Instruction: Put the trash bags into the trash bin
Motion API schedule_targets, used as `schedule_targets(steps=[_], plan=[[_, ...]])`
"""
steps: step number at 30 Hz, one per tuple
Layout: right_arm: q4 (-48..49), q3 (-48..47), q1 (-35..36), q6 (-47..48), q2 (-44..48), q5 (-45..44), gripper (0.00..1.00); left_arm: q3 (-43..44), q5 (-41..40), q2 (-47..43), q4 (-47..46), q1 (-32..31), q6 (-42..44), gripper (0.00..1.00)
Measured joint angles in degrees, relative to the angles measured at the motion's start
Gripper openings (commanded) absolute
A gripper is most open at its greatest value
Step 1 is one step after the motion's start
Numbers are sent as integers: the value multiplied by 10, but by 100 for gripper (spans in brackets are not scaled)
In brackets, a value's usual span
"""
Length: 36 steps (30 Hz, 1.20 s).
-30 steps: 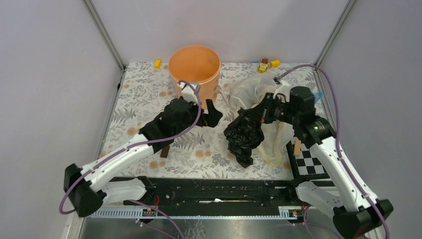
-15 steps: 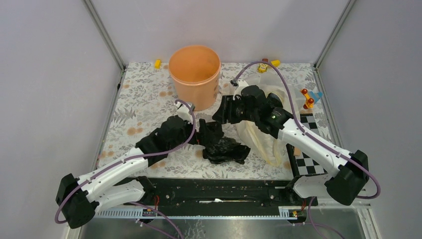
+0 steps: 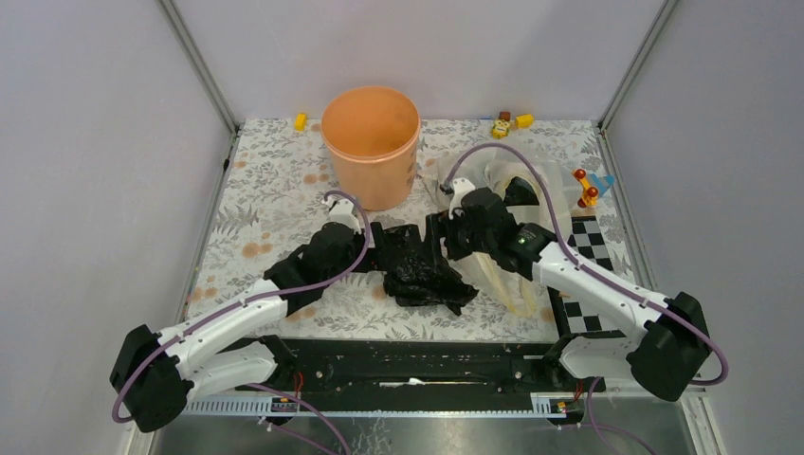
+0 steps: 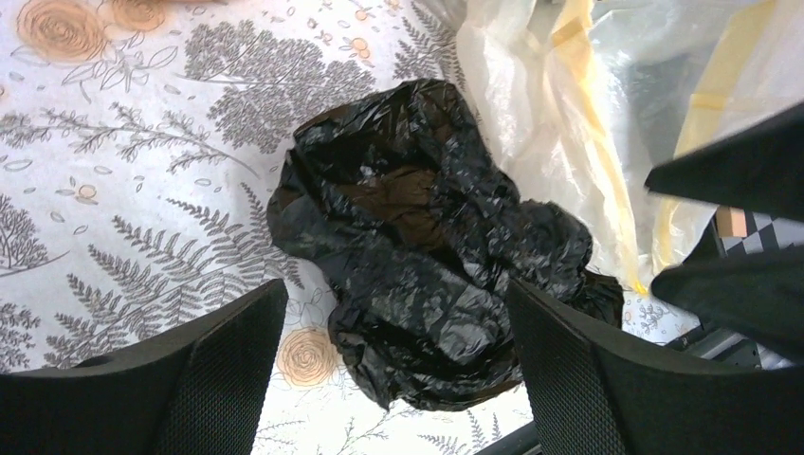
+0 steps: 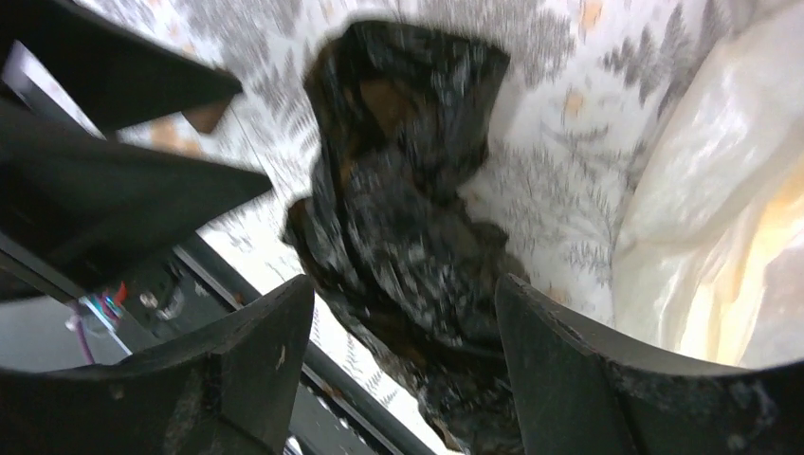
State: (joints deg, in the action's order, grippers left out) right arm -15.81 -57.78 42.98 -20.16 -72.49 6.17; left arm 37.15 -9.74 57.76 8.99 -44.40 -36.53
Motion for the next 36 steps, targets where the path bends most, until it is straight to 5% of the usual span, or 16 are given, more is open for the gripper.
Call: schedule_targets(steps=[7, 17, 28, 36], plan=[[35, 116, 5, 9, 10, 50, 76, -39, 35, 12, -44, 49, -27, 97], [158, 187, 83, -2, -18, 77, 63, -47, 124, 150, -175, 98, -65, 98], [224, 245, 137, -3, -41, 98, 48, -58, 188, 276, -326, 153, -137, 80], [240, 289, 149, -10, -66, 100, 41, -56, 249, 341, -435, 153, -171, 77]])
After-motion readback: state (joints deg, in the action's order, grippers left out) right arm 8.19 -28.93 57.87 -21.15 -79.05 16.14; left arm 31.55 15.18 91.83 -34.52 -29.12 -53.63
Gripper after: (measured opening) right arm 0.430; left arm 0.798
